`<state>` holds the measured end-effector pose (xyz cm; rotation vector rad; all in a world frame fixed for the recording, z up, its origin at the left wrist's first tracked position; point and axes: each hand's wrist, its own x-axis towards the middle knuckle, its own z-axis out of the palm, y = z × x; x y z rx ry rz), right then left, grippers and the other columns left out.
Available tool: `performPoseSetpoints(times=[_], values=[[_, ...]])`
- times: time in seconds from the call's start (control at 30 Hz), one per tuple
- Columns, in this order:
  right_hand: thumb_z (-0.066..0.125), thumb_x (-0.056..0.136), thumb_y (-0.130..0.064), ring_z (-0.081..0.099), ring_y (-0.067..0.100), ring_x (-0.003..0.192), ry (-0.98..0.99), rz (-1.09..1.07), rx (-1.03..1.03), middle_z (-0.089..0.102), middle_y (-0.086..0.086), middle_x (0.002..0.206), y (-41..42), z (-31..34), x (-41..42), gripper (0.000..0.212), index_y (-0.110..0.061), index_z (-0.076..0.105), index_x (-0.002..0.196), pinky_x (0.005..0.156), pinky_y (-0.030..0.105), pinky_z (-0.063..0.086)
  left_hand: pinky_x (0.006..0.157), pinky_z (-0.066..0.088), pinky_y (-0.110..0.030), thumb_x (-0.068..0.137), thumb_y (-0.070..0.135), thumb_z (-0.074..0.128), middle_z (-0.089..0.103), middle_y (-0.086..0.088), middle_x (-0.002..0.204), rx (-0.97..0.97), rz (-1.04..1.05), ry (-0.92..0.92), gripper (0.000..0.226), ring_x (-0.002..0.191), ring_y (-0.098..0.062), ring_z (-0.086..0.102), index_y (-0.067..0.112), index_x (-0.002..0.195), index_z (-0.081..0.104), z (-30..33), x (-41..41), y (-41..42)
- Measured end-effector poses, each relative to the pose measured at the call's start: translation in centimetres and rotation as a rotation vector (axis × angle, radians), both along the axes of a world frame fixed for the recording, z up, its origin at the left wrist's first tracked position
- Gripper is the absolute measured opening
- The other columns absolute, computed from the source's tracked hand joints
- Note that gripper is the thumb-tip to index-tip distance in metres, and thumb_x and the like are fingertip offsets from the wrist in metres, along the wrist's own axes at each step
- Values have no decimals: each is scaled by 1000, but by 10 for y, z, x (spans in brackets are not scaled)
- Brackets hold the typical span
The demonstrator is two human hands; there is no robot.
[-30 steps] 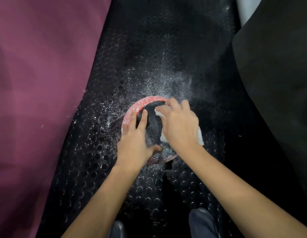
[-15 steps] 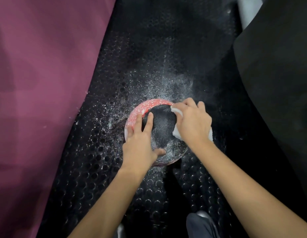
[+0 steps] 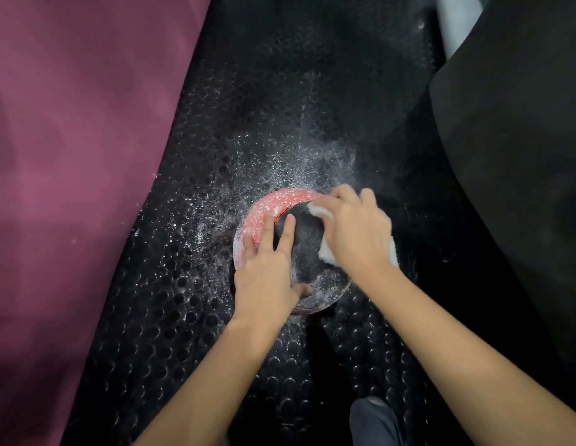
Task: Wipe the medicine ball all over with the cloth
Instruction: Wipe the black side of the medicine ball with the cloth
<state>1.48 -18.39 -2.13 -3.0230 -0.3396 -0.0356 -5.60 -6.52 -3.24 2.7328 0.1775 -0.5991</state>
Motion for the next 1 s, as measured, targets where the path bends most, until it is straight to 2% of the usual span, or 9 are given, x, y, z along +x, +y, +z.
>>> performPoseSetpoints(times=[0.07,0.2,0.33,0.47,0.53,0.63,0.77,0.87,1.0], values=[[52,94,-18,44,24,101,69,-101,18,55,-6,115,-7,-2,3,30,-35,63,116,63,30,33,113,30,-50,82,51,69,-18,2,161,28,-30,3,113,148,-38,1,32,151,-19,1,0,-4],[70,77,-11,52,27,87,-40,50,-18,62,-2,98,12,-3,-9,23,-27,71,93,57,29,32,113,30,-50,85,47,69,-17,1,162,17,-17,5,110,148,-39,2,31,152,-18,0,1,-4],[54,92,-17,45,24,101,44,-72,5,55,-5,114,-2,-3,4,29,-31,63,115,63,30,34,111,34,-48,83,51,68,-20,4,161,16,-28,-5,112,149,-37,1,33,151,-19,0,1,-3],[72,75,-11,52,28,86,-34,48,-18,62,1,96,15,-2,-7,22,-24,72,92,56,30,33,112,33,-49,84,47,69,-17,1,162,20,-29,-12,111,148,-39,3,30,152,-18,-1,1,-4],[72,76,-13,50,26,92,-11,62,-17,60,-2,104,7,-4,-3,30,-28,70,102,59,29,33,111,33,-48,82,50,69,-17,3,161,7,-20,-14,113,149,-36,2,31,151,-18,-1,0,-1],[55,93,-19,46,23,99,40,-108,70,58,-6,111,-9,-6,3,29,-36,64,115,61,29,32,110,35,-47,81,53,68,-19,5,161,9,-39,-17,113,149,-35,0,32,151,-19,0,0,-2],[76,70,-6,53,27,75,-72,60,55,64,0,89,3,-9,-15,26,-25,74,87,50,26,30,110,35,-47,81,52,69,-17,5,161,-12,-17,-21,113,149,-35,3,31,152,-16,-1,2,-1],[74,76,-10,53,27,76,-68,-14,72,63,-2,90,-9,-10,-8,24,-29,74,91,51,27,31,111,34,-47,77,57,70,-14,9,161,-30,0,-42,115,150,-31,4,35,152,-14,-3,4,2],[52,97,-24,46,24,95,40,-73,100,58,-6,108,-14,-9,8,23,-35,65,112,59,31,32,119,1,-54,68,67,66,-12,14,160,-98,-56,-70,117,150,-21,-5,39,148,-15,-8,13,15]])
